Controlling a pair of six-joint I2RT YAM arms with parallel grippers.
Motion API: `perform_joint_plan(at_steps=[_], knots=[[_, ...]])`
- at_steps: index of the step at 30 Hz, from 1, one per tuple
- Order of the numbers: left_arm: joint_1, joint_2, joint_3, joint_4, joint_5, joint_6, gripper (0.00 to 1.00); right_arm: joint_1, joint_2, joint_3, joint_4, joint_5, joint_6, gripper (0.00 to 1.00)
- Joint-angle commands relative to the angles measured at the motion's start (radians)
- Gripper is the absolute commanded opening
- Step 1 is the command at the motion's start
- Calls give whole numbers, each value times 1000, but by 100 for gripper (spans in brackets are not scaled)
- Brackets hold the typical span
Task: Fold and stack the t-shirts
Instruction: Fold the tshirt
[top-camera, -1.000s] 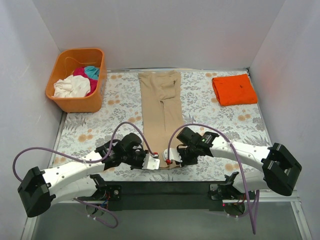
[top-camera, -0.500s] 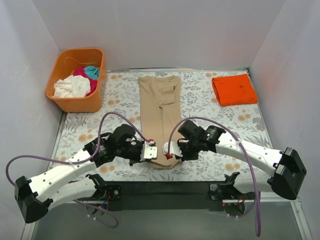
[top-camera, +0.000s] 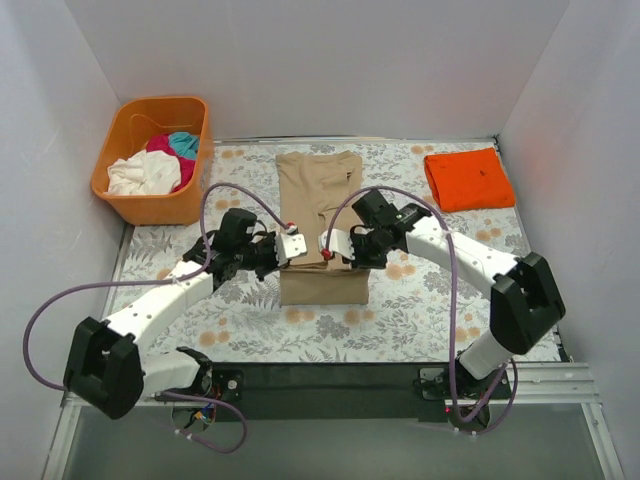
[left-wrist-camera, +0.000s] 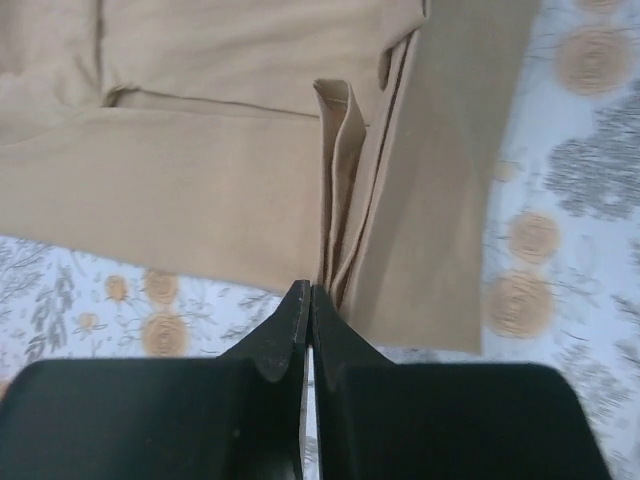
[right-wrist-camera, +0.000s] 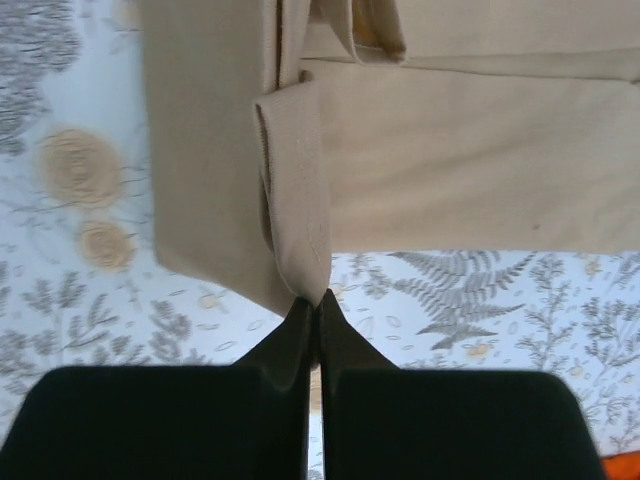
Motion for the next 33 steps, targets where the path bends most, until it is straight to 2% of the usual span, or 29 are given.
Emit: perform_joint_plan(at_steps=[1,11,17,26,29,30,32,33], knots=[[50,68,56,174,10,78,0,-55,85,119,50,22,-68,1],[146,335,141,441,29,139,0,-152,376,404,51,33,-156,1],[184,456,210,513,39,156,0,-192,487,550,51,36,-188,1],[204,585,260,551,33,170,0,-210,596,630,53,35,-200,1],[204,616,267,571,15,164,0,-210,628,680,53,36,-165,14],[204,624,270,577,-5,150,0,-210,634,694,55,36,-157,24],[207,639,294,568,-25,127,0,-213,639,732,59,41,-145,29],[207,639,303,565,-30,100,8,-216,639,745,59,41,-131,35]])
